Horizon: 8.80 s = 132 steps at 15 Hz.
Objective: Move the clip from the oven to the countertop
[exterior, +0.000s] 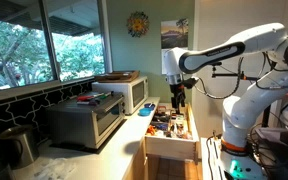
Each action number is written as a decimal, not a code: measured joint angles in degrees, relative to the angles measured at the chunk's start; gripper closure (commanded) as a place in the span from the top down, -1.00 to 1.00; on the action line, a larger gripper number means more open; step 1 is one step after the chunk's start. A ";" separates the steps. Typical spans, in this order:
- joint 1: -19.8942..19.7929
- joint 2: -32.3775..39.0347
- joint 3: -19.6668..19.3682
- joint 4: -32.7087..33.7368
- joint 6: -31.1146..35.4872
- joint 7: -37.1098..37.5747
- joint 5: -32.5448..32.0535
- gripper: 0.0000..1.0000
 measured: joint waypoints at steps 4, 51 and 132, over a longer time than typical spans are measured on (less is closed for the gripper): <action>0.00 0.01 0.00 0.00 0.00 0.00 0.00 1.00; -5.75 38.99 -2.94 40.88 36.98 73.71 -9.53 1.00; 17.21 62.74 3.22 56.78 15.55 63.87 -0.78 -0.88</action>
